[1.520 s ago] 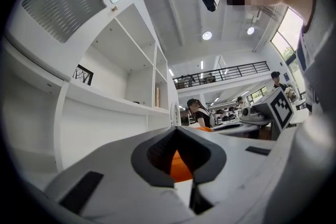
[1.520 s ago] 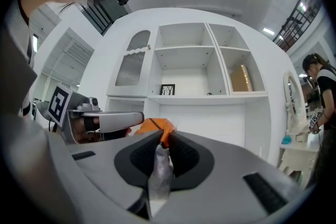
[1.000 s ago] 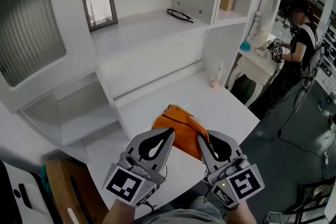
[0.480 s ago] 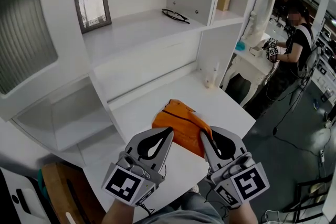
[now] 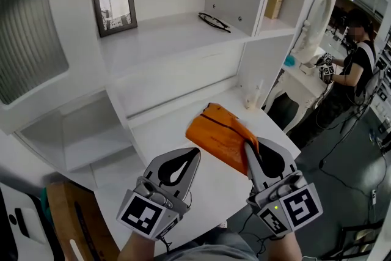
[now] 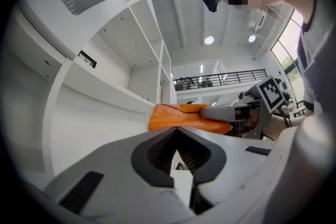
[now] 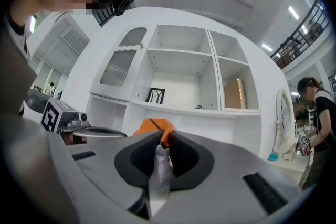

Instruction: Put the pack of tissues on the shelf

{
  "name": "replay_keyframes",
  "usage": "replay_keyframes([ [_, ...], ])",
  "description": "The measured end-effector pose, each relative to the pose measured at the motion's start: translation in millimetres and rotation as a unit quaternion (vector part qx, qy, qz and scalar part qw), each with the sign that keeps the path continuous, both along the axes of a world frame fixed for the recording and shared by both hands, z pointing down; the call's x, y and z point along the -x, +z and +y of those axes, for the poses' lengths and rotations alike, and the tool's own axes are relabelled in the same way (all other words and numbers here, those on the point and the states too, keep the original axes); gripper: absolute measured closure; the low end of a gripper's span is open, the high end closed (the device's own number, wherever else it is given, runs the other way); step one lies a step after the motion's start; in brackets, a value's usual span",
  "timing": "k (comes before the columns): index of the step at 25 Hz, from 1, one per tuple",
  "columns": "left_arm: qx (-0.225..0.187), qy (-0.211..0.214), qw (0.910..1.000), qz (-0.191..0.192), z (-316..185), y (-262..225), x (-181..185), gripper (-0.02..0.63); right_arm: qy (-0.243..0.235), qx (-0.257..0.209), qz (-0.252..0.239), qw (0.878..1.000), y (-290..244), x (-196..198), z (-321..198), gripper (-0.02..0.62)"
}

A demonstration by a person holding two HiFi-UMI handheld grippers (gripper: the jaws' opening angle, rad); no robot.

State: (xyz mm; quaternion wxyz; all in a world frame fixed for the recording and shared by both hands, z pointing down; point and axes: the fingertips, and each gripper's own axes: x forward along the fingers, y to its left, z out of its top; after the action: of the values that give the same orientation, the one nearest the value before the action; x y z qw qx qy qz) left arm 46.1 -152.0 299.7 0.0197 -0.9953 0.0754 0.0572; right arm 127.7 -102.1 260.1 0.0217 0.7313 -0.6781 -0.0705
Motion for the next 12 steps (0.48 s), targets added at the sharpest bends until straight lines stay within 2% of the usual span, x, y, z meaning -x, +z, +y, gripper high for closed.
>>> replay_keyframes([
  [12,0.016,-0.026,0.9994,-0.015,-9.0,4.3,-6.0,0.575,-0.039,-0.024,0.031,0.998,-40.4,-7.8,-20.7,0.561],
])
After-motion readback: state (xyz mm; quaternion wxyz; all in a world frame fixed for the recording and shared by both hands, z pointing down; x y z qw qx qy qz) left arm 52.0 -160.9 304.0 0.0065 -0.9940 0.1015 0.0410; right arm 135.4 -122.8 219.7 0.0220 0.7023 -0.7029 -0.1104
